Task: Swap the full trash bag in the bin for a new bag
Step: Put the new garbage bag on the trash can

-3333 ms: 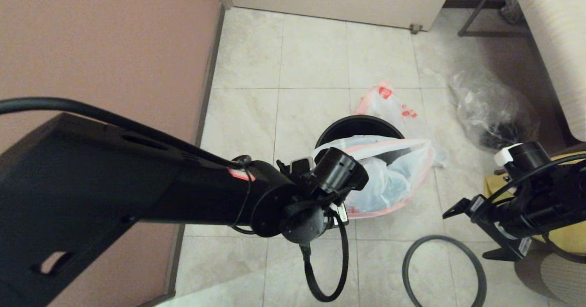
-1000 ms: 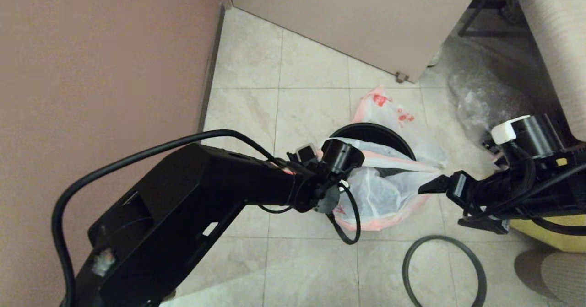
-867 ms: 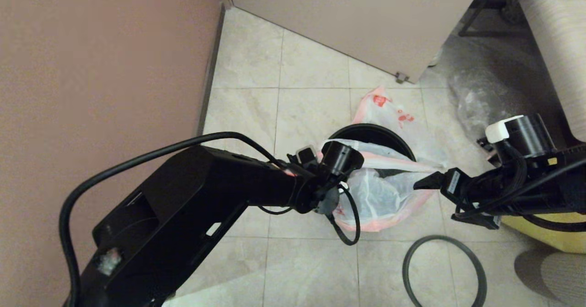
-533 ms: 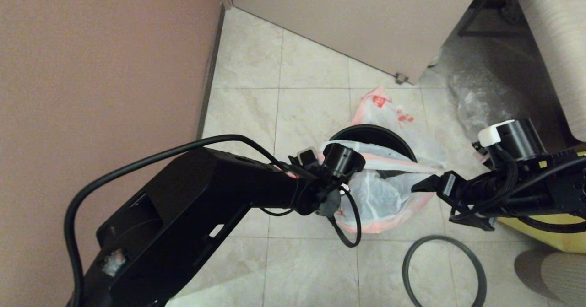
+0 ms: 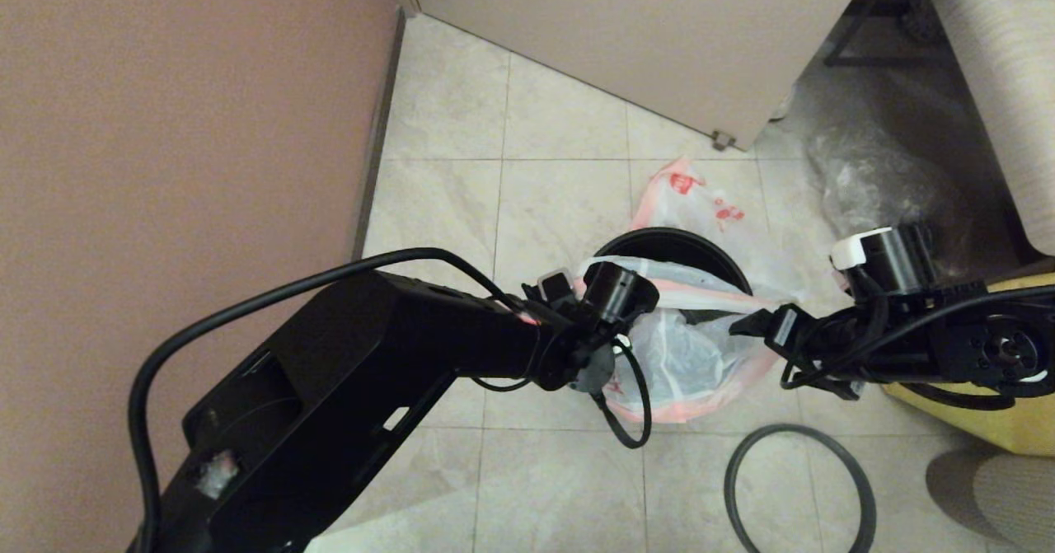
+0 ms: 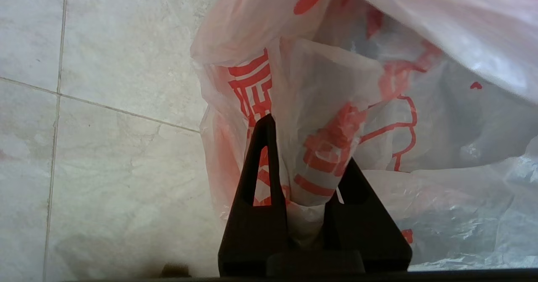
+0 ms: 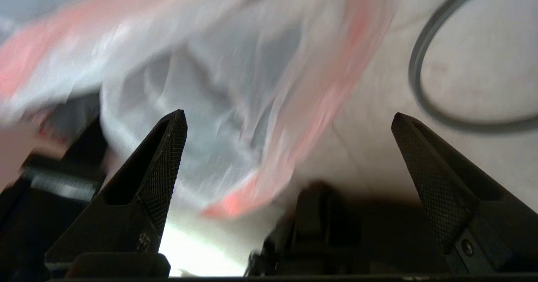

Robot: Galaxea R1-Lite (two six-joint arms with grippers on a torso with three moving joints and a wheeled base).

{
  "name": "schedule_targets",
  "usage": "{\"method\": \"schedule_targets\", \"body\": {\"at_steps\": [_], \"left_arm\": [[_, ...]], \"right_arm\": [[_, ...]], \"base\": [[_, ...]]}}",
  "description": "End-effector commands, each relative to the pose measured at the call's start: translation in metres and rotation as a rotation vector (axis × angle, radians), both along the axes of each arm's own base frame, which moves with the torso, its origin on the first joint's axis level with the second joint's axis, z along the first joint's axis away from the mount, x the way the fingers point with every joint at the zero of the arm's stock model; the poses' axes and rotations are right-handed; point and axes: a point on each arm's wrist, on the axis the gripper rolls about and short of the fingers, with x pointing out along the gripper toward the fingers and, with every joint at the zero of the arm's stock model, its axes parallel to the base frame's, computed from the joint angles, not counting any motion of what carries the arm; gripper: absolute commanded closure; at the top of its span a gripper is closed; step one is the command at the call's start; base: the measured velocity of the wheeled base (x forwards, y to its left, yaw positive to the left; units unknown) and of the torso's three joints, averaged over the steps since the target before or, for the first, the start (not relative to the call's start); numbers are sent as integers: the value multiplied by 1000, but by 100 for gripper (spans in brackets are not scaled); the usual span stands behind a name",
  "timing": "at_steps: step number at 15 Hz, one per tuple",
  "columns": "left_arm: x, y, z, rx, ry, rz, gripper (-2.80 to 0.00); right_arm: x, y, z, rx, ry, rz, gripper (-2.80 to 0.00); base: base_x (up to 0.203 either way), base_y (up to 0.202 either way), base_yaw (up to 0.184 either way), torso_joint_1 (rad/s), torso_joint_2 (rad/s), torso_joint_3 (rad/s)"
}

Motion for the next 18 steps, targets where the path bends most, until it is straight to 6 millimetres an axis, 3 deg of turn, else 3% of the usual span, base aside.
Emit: {"method": "schedule_targets", "body": {"at_steps": [1, 4, 5, 9, 14, 18], "left_arm": [[4, 3, 0, -3, -4, 17, 0], [6, 5, 0, -3, -6, 22, 0], [7, 5, 1, -6, -8, 24, 0], [8, 7, 3, -9, -11, 29, 0], [11, 7, -2, -3, -6, 32, 0], [11, 8, -1, -5, -8, 33, 0]], "right_arm": [[17, -8, -14, -3, -16, -30, -280], [27, -24, -20, -29, -35, -60, -280], [29, -28, -21, -29, -36, -70, 0], [39, -28, -25, -20, -82, -76, 0], [22, -29, -6, -7, -112, -77, 0], [23, -27, -22, -11, -62, -69, 0]], "base": [[0, 0, 0, 0, 0, 0], [0, 0, 0, 0, 0, 0], [0, 0, 0, 0, 0, 0], [0, 0, 0, 0, 0, 0], [0, 0, 0, 0, 0, 0], [0, 0, 0, 0, 0, 0]]}}
